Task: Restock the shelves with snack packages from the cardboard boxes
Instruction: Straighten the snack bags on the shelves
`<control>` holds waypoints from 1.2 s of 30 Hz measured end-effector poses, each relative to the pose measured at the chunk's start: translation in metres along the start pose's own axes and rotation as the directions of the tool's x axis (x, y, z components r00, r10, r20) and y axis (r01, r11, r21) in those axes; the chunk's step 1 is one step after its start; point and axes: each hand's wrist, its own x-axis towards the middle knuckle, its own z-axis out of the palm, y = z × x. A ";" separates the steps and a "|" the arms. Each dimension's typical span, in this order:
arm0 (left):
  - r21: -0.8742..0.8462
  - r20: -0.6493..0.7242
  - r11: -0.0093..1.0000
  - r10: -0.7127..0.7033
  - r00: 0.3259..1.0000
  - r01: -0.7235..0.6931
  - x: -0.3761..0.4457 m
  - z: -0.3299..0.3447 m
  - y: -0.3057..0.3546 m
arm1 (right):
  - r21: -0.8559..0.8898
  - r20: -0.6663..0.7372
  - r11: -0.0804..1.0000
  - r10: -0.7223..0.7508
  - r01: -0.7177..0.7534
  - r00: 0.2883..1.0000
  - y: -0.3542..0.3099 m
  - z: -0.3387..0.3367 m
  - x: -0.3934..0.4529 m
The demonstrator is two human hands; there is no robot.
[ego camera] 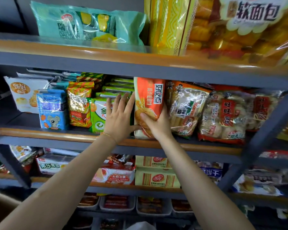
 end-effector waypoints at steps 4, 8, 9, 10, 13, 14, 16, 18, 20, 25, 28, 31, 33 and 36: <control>-0.022 0.000 1.000 0.003 1.000 -0.003 0.000 -0.002 -0.001 | 0.021 0.005 0.999 -0.035 0.034 0.999 0.003 0.002 0.005; -0.059 -0.012 0.998 0.004 1.000 -0.005 -0.001 -0.006 0.000 | 0.060 0.000 0.998 0.022 -0.022 1.000 0.004 0.000 0.009; -0.050 -0.010 0.998 0.024 1.000 -0.024 -0.001 -0.007 0.001 | 0.079 -0.004 0.996 0.031 -0.030 1.000 0.004 0.001 0.010; -0.030 -0.007 0.999 0.044 0.999 -0.044 -0.001 -0.007 0.000 | 0.093 -0.001 0.995 0.036 -0.035 0.999 0.003 0.002 0.011; 0.017 0.018 0.998 0.063 0.998 -0.063 -0.001 -0.006 -0.002 | 0.117 -0.021 0.993 0.019 -0.017 1.000 -0.003 0.007 0.012; 0.020 0.028 0.998 0.063 0.998 -0.064 -0.001 -0.005 -0.003 | 0.121 -0.029 0.993 0.018 -0.015 0.999 -0.004 0.008 0.014; 0.018 0.029 0.998 0.065 0.997 -0.066 -0.001 -0.004 -0.004 | 0.139 -0.037 0.990 0.018 -0.012 0.999 -0.006 0.010 0.018; -0.005 0.012 0.998 0.064 0.998 -0.064 -0.001 -0.002 -0.006 | 0.141 -0.025 0.989 0.045 -0.041 0.999 -0.007 0.011 0.020; -0.036 -0.005 0.997 0.066 0.998 -0.066 -0.002 0.001 -0.008 | 0.141 -0.002 0.987 0.073 -0.072 0.997 -0.007 0.009 0.022; -0.036 -0.004 0.996 0.083 0.997 -0.083 0.000 0.002 -0.009 | 0.138 0.034 0.985 0.102 -0.105 0.994 -0.007 0.006 0.019; 0.005 0.020 0.996 0.093 0.995 -0.093 0.002 0.000 -0.007 | 0.166 0.028 0.977 0.127 -0.130 0.992 -0.008 0.008 0.014; 0.042 0.034 0.994 0.096 0.995 -0.098 0.005 -0.003 -0.004 | 0.174 0.014 0.976 0.131 -0.132 0.991 -0.011 0.008 0.013; 0.043 0.042 0.994 0.098 0.994 -0.100 0.008 -0.006 -0.003 | 0.191 0.008 0.975 0.118 -0.117 0.993 -0.011 0.009 0.012; 0.051 0.059 0.993 0.106 0.993 -0.109 0.010 -0.008 -0.003 | 0.203 -0.002 0.973 0.116 -0.113 0.993 -0.010 0.011 0.011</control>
